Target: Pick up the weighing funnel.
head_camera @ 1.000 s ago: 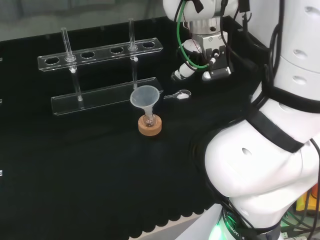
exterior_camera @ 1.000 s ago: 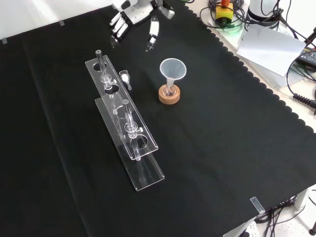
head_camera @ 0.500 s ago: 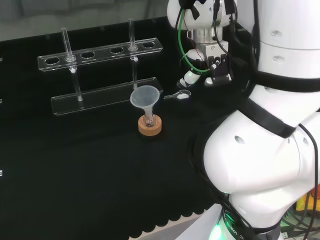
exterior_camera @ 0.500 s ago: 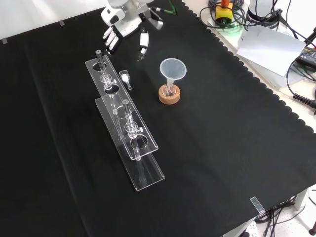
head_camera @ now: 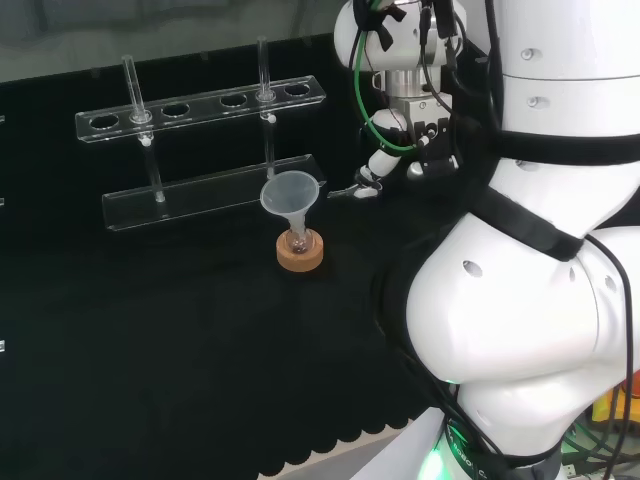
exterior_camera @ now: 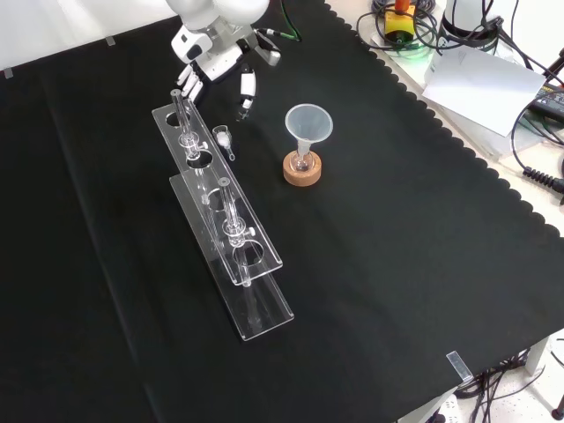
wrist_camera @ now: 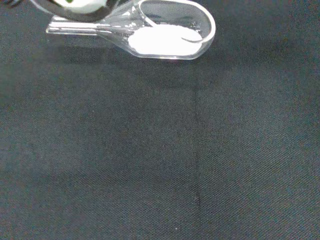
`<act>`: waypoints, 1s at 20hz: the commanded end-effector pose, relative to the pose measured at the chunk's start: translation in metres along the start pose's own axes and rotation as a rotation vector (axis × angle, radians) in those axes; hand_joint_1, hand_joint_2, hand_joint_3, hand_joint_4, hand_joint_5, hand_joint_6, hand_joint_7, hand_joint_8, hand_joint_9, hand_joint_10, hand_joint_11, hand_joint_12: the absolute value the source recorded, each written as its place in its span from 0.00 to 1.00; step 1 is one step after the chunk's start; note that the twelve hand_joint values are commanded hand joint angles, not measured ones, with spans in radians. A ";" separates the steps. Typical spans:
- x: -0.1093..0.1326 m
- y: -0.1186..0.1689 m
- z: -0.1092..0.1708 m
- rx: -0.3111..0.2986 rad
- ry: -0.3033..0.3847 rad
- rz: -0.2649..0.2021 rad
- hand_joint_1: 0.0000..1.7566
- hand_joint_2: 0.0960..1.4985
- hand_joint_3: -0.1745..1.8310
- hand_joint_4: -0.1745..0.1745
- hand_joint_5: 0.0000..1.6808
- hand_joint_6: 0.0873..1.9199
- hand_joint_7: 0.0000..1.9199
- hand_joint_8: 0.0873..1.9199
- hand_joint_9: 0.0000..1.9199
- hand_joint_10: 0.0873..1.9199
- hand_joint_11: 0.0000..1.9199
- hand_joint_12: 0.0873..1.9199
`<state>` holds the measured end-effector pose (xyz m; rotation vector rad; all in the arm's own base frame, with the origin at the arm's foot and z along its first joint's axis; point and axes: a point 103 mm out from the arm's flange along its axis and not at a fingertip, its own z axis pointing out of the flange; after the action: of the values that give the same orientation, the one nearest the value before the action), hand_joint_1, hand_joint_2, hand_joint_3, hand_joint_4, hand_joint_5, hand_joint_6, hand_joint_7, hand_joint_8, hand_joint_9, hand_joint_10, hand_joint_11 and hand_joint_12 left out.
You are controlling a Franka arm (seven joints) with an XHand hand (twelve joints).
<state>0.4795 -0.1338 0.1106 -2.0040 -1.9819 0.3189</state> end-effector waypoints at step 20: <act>-0.002 0.007 0.031 0.026 -0.016 -0.062 0.49 0.39 0.36 0.37 0.37 0.01 0.17 0.33 0.31 0.28 0.15 0.71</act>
<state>0.4720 -0.1363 0.0832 -1.9293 -2.0258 0.3429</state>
